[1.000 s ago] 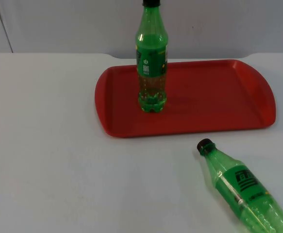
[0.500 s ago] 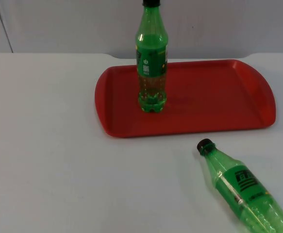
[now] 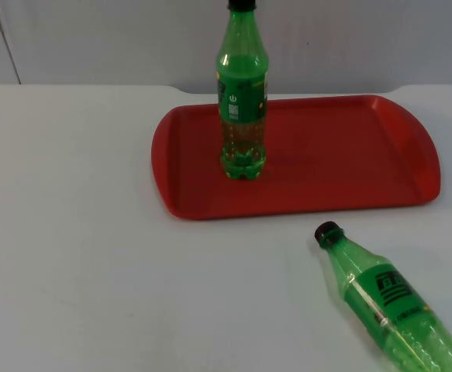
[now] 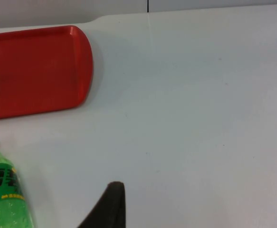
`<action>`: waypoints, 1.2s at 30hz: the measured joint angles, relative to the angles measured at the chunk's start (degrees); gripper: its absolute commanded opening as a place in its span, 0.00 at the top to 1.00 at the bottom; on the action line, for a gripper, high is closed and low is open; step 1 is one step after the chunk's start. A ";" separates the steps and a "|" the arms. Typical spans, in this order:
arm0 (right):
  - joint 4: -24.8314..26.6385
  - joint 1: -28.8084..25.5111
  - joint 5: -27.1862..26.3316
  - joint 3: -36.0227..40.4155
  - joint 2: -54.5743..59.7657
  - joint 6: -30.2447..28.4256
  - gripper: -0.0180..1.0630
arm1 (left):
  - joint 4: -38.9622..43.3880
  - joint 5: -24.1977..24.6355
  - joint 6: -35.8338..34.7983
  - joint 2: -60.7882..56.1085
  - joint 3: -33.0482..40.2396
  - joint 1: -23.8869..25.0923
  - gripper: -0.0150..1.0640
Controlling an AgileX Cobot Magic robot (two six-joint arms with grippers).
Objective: Place the bottle upright on the tray.
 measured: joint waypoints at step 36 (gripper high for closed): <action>0.00 0.00 0.00 0.00 0.00 0.00 0.02 | 0.15 6.09 0.00 -7.46 10.83 0.00 0.03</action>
